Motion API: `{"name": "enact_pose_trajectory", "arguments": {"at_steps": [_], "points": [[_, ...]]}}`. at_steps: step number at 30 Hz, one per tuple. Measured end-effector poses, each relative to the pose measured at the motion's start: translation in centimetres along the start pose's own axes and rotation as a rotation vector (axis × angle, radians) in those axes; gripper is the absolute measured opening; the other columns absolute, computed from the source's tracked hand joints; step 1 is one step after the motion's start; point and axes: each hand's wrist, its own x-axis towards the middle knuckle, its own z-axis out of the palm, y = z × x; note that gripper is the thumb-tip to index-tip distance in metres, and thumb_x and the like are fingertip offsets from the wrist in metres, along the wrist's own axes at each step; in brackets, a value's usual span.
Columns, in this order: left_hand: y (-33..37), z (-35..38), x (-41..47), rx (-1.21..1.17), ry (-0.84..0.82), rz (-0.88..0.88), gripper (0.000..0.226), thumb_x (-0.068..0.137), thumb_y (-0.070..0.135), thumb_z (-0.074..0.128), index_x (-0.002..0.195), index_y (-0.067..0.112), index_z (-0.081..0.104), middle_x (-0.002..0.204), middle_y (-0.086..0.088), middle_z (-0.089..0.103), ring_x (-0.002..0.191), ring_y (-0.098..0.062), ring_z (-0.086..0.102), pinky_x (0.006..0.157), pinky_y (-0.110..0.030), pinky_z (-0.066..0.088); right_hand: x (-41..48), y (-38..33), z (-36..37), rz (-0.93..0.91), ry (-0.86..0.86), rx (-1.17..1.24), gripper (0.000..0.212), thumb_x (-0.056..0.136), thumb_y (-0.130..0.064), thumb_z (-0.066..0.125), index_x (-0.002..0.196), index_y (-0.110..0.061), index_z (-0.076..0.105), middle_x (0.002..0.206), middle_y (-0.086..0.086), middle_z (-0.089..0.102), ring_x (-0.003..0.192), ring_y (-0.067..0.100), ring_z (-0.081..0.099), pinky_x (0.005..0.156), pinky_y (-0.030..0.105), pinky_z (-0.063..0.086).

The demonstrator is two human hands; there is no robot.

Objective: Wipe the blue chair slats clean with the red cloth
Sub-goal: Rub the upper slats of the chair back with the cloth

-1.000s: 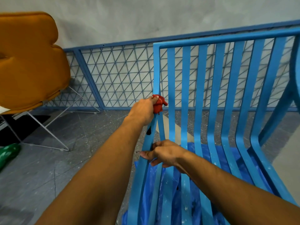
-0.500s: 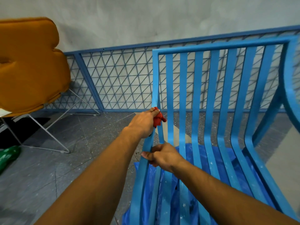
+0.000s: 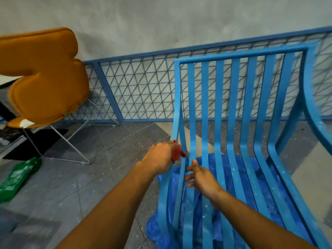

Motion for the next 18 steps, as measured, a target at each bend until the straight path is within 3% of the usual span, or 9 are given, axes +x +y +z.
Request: {"name": "enact_pose_trajectory", "arguments": {"at_steps": [5,12,18], "points": [[0.7,0.6,-4.0,0.03,-0.018,-0.049,0.07,0.089,0.011,0.06,0.151,0.033,0.036,0.16,0.005,0.034,0.14,-0.024,0.042,0.11,-0.04,0.04,-2.0,-2.3,-1.0,-0.01,-0.048,-0.036,0.054,0.103,-0.055,0.027,0.114,-0.017,0.064,0.092,0.006,0.069,0.076,0.02,0.063,0.066,0.029,0.042],[1.5,1.2,-9.5,-0.008,-0.016,-0.05,0.076,0.089,0.01,0.059,0.153,0.037,0.029,0.163,0.011,0.025,0.144,-0.018,0.036,0.112,-0.036,0.038,-4.4,-3.3,-0.9,-0.002,-0.082,-0.071,0.061,0.104,-0.055,0.024,0.124,-0.012,0.062,0.096,0.003,0.068,0.08,0.018,0.064,0.069,0.027,0.043],[1.4,1.8,-10.5,-0.03,-0.001,-0.082,0.081,0.09,0.009,0.06,0.155,0.038,0.023,0.164,0.012,0.021,0.144,-0.018,0.037,0.113,-0.035,0.037,-5.2,-3.5,-0.4,0.008,-0.147,-0.013,0.066,0.102,-0.061,0.019,0.125,-0.016,0.062,0.112,0.002,0.072,0.093,0.02,0.067,0.091,0.037,0.048]]}}
